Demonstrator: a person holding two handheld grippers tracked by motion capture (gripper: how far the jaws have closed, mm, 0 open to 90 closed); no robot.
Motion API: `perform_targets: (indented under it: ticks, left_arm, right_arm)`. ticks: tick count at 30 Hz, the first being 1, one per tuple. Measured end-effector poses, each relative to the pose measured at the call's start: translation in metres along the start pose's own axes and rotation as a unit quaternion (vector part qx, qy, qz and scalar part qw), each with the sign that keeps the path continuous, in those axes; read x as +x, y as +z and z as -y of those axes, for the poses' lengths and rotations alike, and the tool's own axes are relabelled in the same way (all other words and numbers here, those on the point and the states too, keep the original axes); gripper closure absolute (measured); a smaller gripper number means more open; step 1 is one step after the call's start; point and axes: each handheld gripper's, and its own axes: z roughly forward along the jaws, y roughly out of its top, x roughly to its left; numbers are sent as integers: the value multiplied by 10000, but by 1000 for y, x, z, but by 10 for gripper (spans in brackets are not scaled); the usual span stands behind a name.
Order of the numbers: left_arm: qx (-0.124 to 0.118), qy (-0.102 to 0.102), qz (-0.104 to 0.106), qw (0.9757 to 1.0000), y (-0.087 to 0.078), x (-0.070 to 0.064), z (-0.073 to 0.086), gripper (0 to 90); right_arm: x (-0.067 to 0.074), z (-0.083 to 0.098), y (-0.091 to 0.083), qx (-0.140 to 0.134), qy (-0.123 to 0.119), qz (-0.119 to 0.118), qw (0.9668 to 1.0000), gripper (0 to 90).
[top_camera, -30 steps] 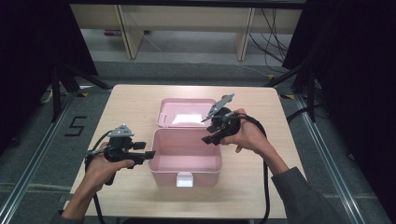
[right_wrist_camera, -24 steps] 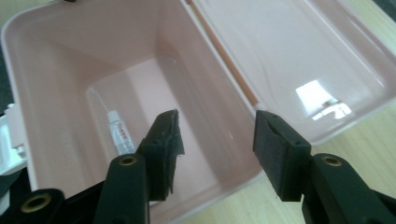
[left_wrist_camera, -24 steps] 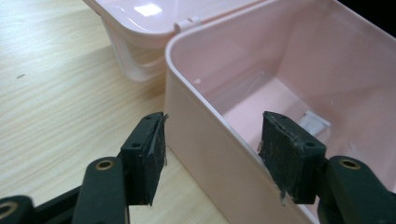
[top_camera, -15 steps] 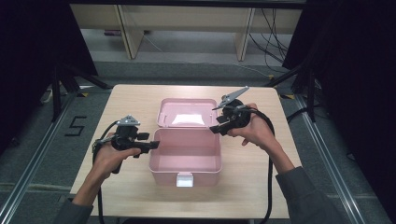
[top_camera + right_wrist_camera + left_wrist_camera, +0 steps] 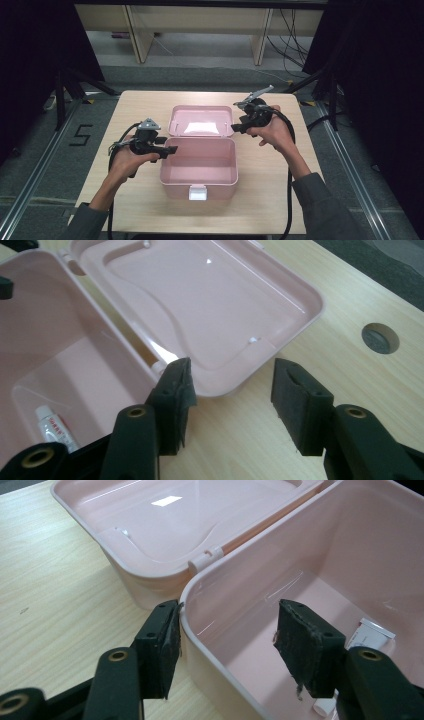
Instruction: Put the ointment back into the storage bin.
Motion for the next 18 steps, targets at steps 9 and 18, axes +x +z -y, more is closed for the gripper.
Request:
perform_targets:
  ticks: [9, 18]
  left_arm:
    - [80, -7, 35, 10000, 10, 5, -3, 457]
    - [-11, 42, -79, 10000, 11, 7, -2, 564]
  right_arm:
    - [-10, -7, 15, 5, 132, 85, 9999, 506]
    - [-20, -10, 26, -97, 476, 197, 9986, 507]
